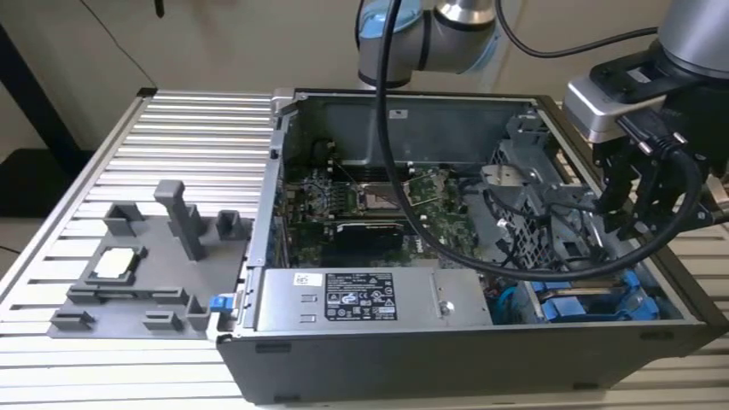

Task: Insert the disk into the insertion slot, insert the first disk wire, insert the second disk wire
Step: 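Insert the first disk wire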

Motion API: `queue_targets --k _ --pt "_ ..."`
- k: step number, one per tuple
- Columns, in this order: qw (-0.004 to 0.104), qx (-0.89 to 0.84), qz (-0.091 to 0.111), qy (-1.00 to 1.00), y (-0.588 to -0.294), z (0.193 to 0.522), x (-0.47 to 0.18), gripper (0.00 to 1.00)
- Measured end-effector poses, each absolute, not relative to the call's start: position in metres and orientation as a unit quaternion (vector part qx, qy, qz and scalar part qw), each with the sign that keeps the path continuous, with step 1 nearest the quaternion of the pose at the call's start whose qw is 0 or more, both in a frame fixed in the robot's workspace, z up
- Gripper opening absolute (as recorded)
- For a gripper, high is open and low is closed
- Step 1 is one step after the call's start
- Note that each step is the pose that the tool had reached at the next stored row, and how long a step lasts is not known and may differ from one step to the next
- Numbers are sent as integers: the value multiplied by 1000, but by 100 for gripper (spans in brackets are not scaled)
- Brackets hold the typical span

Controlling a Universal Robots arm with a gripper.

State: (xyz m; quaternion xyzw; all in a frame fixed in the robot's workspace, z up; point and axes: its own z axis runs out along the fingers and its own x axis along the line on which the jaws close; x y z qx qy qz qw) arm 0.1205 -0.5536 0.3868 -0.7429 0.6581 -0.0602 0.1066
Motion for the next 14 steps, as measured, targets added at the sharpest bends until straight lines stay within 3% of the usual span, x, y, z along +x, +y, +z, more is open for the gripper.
queue_targets --k 4,6,7,9,14 --pt "107 -743 -61 658 -553 387 120 41" --pt "107 -743 -61 658 -552 387 120 32" --pt "107 -743 -61 658 -552 387 120 32" --pt "107 -743 -61 658 -551 387 120 20" --pt "107 -743 -61 658 -551 387 120 20"
